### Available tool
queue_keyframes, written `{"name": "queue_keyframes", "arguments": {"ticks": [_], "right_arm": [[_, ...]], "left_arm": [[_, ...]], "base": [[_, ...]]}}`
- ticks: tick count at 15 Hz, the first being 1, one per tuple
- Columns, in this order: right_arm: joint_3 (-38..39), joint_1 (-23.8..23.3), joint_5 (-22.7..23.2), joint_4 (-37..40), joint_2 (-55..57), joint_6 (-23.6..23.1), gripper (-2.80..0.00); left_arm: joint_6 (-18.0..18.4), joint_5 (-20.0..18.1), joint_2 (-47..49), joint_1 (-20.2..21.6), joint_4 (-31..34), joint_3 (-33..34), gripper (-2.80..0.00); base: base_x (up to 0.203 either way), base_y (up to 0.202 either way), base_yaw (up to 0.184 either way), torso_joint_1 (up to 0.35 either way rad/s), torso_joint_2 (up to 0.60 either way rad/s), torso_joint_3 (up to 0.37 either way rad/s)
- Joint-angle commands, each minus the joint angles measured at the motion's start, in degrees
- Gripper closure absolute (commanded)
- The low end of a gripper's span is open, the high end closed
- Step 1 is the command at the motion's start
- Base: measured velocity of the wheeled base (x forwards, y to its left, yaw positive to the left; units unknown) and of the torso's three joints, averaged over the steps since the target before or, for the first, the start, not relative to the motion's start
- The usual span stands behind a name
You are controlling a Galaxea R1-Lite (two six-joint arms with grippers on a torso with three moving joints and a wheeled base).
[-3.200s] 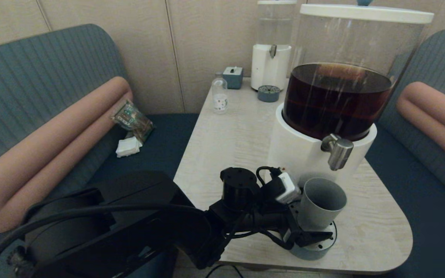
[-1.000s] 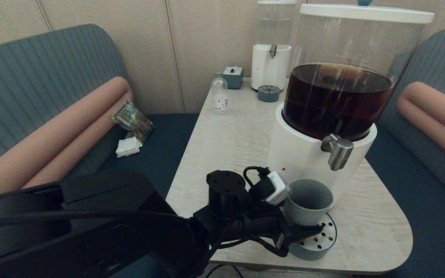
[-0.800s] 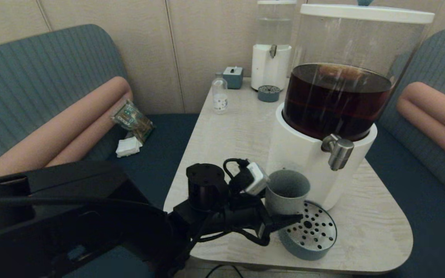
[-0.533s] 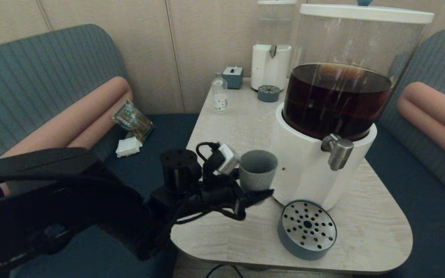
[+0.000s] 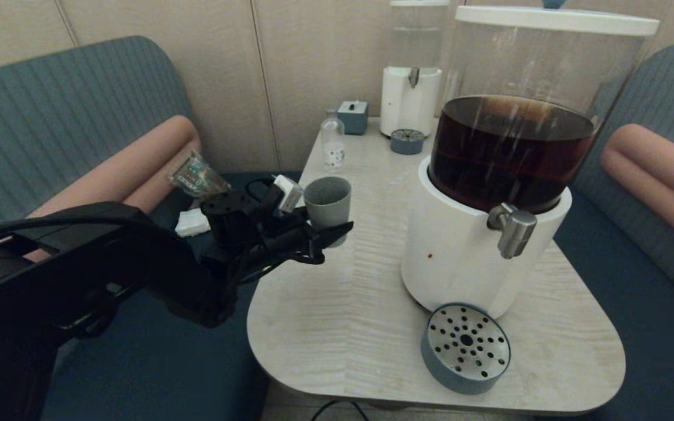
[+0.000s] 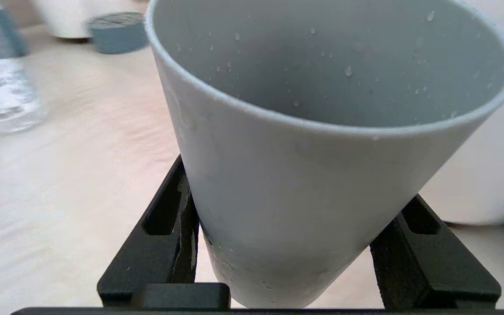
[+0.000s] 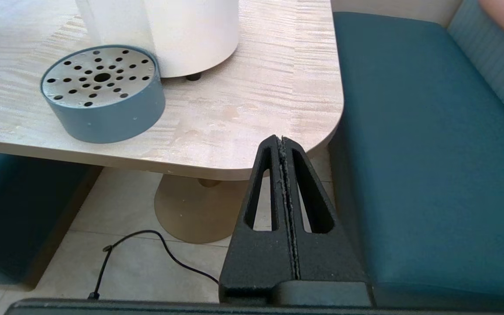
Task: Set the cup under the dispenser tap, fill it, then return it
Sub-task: Place the cup next to the water dispenser
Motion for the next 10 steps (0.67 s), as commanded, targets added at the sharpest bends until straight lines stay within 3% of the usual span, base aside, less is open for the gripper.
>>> {"name": "queue_keyframes", "arguments": {"ticks": [1, 4, 10], "right_arm": [[0.0, 0.0, 0.0, 0.0, 0.0, 0.0, 0.00], [0.0, 0.0, 0.0, 0.0, 0.0, 0.0, 0.00], [0.0, 0.0, 0.0, 0.0, 0.0, 0.0, 0.00]], "left_arm": [[-2.8, -0.2, 5.5, 2.1, -4.1, -2.5, 0.00], [-6.1, 0.1, 10.9, 4.6, -9.0, -6.5, 0.00], [-6.2, 0.4, 13.2, 5.6, -7.1, -7.9, 0.00]], "base": [[0.000, 0.000, 0.000, 0.000, 0.00, 0.000], [0.000, 0.000, 0.000, 0.000, 0.00, 0.000], [0.000, 0.000, 0.000, 0.000, 0.00, 0.000]]}}
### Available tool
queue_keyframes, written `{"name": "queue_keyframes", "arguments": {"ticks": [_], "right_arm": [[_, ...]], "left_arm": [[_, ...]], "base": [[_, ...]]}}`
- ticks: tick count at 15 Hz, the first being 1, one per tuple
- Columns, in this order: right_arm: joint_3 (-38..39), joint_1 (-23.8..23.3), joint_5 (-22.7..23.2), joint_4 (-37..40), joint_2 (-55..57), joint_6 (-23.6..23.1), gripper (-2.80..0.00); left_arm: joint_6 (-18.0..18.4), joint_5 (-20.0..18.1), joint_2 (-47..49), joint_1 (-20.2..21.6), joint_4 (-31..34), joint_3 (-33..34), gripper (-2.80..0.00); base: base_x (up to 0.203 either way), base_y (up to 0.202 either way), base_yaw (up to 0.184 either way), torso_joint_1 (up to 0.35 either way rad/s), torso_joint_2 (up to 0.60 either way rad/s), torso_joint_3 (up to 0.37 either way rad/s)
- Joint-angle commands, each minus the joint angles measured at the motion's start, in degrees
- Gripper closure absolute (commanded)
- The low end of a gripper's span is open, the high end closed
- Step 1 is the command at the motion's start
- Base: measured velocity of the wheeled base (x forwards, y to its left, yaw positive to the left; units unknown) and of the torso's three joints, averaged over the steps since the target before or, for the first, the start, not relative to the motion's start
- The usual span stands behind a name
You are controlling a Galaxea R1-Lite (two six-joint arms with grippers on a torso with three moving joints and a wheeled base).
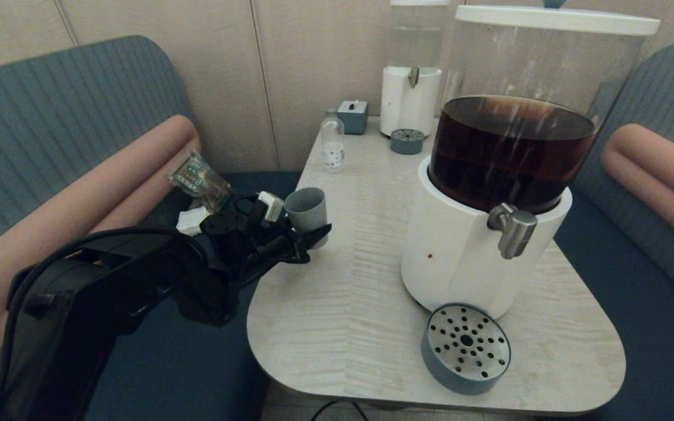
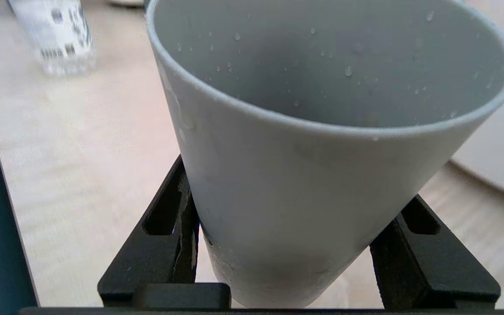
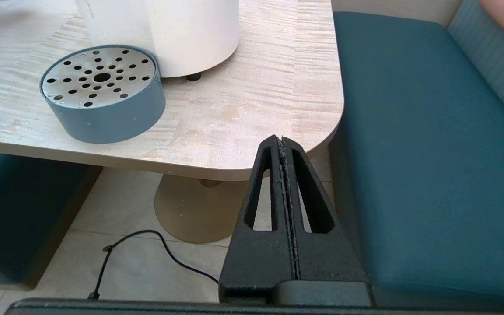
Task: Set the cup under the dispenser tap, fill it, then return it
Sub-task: Place the cup next to the water dispenser
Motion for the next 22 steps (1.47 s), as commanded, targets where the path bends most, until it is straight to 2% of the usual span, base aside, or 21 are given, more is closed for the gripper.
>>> {"name": "queue_keyframes", "arguments": {"ticks": [1, 10, 11, 17, 22], "right_arm": [[0.0, 0.0, 0.0, 0.0, 0.0, 0.0, 0.00], [0.0, 0.0, 0.0, 0.0, 0.0, 0.0, 0.00], [0.0, 0.0, 0.0, 0.0, 0.0, 0.0, 0.00], [0.0, 0.0, 0.0, 0.0, 0.0, 0.0, 0.00], [0.0, 0.0, 0.0, 0.0, 0.0, 0.0, 0.00]], "left_arm": [[0.1, -0.1, 0.8, 0.1, 0.9, 0.4, 0.00], [0.6, 0.0, 2.2, 0.1, 4.0, -0.4, 0.00], [0.6, 0.0, 2.2, 0.1, 4.1, -0.2, -2.80], [2.3, 0.0, 2.0, 0.1, 3.4, -0.1, -2.80], [2.7, -0.1, 1.0, 0.1, 2.6, 3.0, -2.80]], "base": [[0.000, 0.000, 0.000, 0.000, 0.00, 0.000], [0.000, 0.000, 0.000, 0.000, 0.00, 0.000], [0.000, 0.000, 0.000, 0.000, 0.00, 0.000], [0.000, 0.000, 0.000, 0.000, 0.00, 0.000], [0.000, 0.000, 0.000, 0.000, 0.00, 0.000]]}}
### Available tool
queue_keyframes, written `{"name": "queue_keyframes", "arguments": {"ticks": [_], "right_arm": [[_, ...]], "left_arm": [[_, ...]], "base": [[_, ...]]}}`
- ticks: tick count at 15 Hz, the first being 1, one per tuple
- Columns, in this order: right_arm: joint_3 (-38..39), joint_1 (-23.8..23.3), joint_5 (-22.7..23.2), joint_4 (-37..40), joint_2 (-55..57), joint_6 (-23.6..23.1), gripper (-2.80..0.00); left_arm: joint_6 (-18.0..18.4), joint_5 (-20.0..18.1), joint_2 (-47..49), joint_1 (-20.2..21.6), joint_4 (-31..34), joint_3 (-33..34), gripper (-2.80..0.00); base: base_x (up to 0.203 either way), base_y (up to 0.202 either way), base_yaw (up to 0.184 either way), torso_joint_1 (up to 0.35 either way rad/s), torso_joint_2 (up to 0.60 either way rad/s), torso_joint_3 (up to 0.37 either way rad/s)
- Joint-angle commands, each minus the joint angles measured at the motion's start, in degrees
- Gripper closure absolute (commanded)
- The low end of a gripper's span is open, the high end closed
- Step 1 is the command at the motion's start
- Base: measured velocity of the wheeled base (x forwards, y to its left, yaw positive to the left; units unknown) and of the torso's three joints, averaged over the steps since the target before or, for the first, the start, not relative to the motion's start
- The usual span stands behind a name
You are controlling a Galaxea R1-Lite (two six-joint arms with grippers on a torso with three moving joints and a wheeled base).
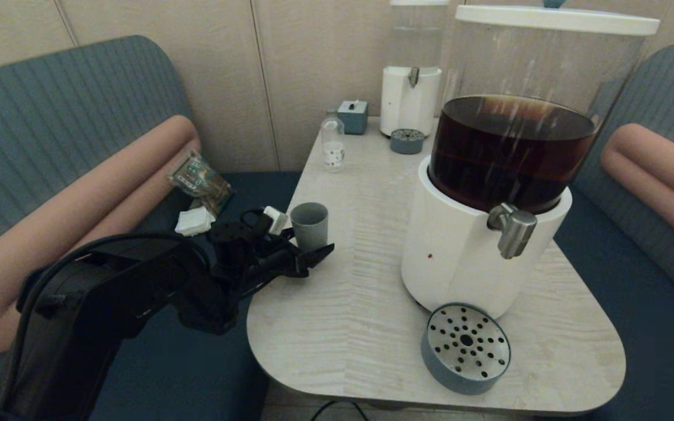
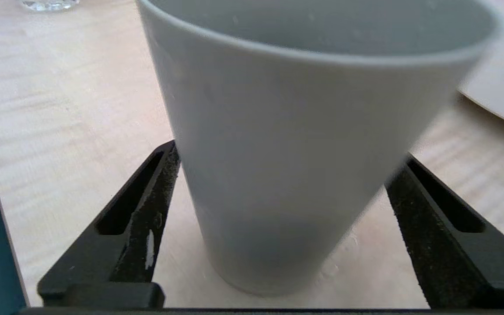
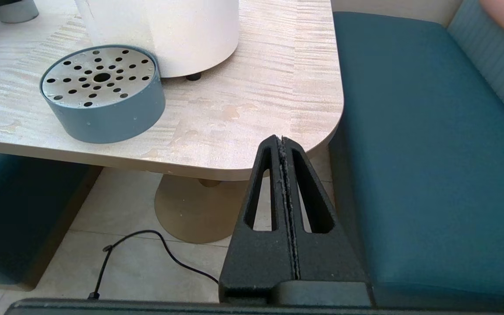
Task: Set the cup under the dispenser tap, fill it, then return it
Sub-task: Place the cup next to the water dispenser
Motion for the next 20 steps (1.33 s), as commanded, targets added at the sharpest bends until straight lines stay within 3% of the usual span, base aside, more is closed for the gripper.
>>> {"name": "queue_keyframes", "arguments": {"ticks": [1, 10, 20], "right_arm": [[0.0, -0.1, 0.0, 0.0, 0.0, 0.0, 0.00], [0.0, 0.0, 0.0, 0.0, 0.0, 0.0, 0.00], [0.0, 0.0, 0.0, 0.0, 0.0, 0.0, 0.00]], "left_arm": [[0.0, -0.2, -0.8, 0.0, -1.3, 1.9, -2.80], [0.2, -0.6, -7.8, 0.1, -8.0, 16.0, -2.80], [1.2, -1.5, -28.0, 0.7, -9.3, 38.8, -2.80]], "base": [[0.000, 0.000, 0.000, 0.000, 0.00, 0.000], [0.000, 0.000, 0.000, 0.000, 0.00, 0.000], [0.000, 0.000, 0.000, 0.000, 0.00, 0.000]]}}
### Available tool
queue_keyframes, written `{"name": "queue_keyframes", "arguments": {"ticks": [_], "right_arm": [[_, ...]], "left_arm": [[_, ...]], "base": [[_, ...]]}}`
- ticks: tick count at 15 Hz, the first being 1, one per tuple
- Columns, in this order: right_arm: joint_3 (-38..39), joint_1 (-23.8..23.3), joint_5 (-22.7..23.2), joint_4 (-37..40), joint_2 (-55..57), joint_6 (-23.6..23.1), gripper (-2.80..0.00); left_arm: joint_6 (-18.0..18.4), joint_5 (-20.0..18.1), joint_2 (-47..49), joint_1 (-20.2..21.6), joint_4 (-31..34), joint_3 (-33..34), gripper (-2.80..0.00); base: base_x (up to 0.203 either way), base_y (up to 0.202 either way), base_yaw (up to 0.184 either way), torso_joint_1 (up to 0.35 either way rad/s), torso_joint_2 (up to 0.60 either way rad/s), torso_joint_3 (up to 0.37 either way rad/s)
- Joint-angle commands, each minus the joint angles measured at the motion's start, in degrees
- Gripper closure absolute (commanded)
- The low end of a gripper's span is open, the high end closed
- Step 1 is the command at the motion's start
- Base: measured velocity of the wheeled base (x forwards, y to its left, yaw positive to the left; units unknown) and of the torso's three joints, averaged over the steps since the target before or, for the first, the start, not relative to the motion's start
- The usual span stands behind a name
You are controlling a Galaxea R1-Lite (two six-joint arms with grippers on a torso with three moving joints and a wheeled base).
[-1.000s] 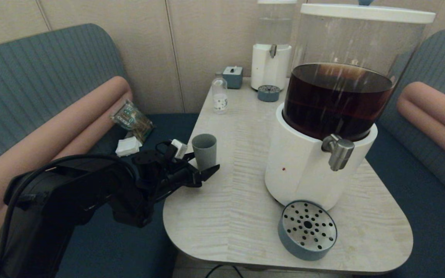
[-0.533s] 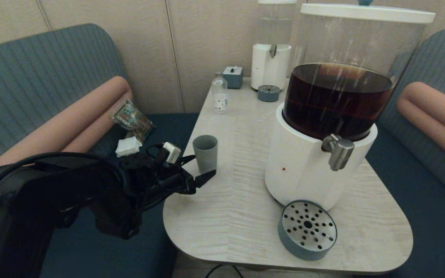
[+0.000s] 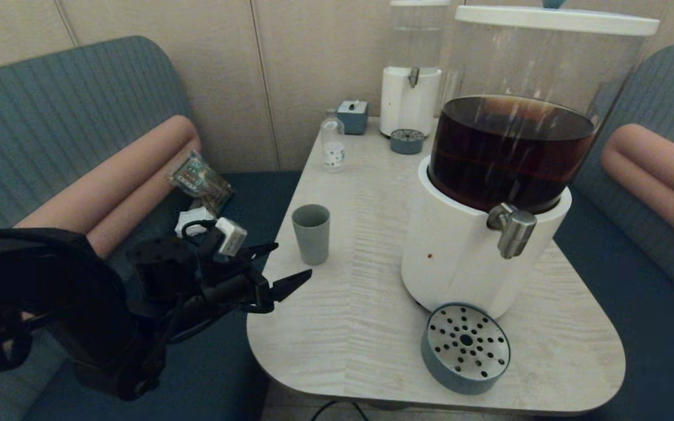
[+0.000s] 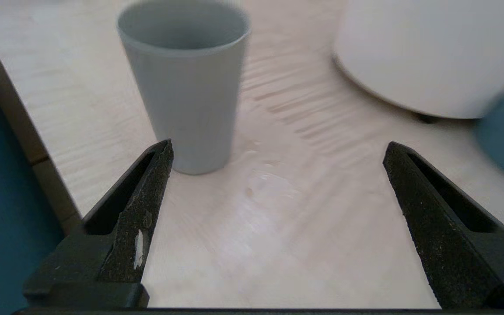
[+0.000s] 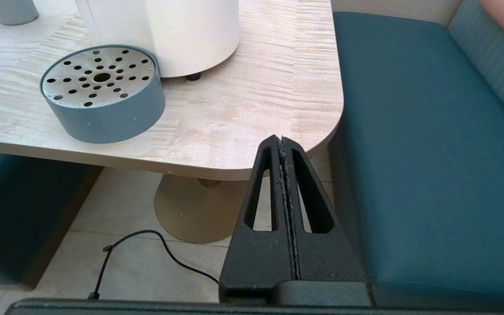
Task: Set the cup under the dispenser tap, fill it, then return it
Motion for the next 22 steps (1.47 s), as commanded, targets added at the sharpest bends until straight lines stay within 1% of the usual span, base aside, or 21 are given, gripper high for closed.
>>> {"name": "queue_keyframes", "arguments": {"ticks": [1, 6, 8, 11, 13, 16, 17, 20, 22], "right_arm": [[0.0, 0.0, 0.0, 0.0, 0.0, 0.0, 0.00], [0.0, 0.0, 0.0, 0.0, 0.0, 0.0, 0.00], [0.0, 0.0, 0.0, 0.0, 0.0, 0.0, 0.00], [0.0, 0.0, 0.0, 0.0, 0.0, 0.0, 0.00], [0.0, 0.0, 0.0, 0.0, 0.0, 0.0, 0.00], [0.0, 0.0, 0.0, 0.0, 0.0, 0.0, 0.00], [0.0, 0.0, 0.0, 0.0, 0.0, 0.0, 0.00], [0.0, 0.0, 0.0, 0.0, 0.0, 0.0, 0.00], [0.0, 0.0, 0.0, 0.0, 0.0, 0.0, 0.00]], "left_arm": [[0.1, -0.2, -7.7, 0.0, -0.5, 4.3, 0.00], [-0.4, 0.0, -21.5, -0.1, -0.4, 13.1, 0.00], [-0.7, 1.7, -27.3, -0.1, 0.1, 16.2, 0.00], [-2.7, 8.7, -36.8, 0.0, 2.0, 19.0, 0.00], [-5.1, 15.2, -43.5, 0.0, 4.5, 19.3, 0.00], [-11.1, 26.6, -52.7, 1.0, 8.8, 19.8, 0.00], [-12.5, 28.8, -54.7, 1.9, 9.4, 20.2, 0.00], [-13.2, 30.0, -64.0, 6.1, 10.1, 22.9, 0.00], [-13.3, 30.2, -71.7, 6.9, 12.4, 25.3, 0.00]], "base": [[0.000, 0.000, 0.000, 0.000, 0.00, 0.000], [0.000, 0.000, 0.000, 0.000, 0.00, 0.000], [0.000, 0.000, 0.000, 0.000, 0.00, 0.000], [0.000, 0.000, 0.000, 0.000, 0.00, 0.000], [0.000, 0.000, 0.000, 0.000, 0.00, 0.000], [0.000, 0.000, 0.000, 0.000, 0.00, 0.000], [0.000, 0.000, 0.000, 0.000, 0.00, 0.000], [0.000, 0.000, 0.000, 0.000, 0.00, 0.000], [0.000, 0.000, 0.000, 0.000, 0.00, 0.000]]}}
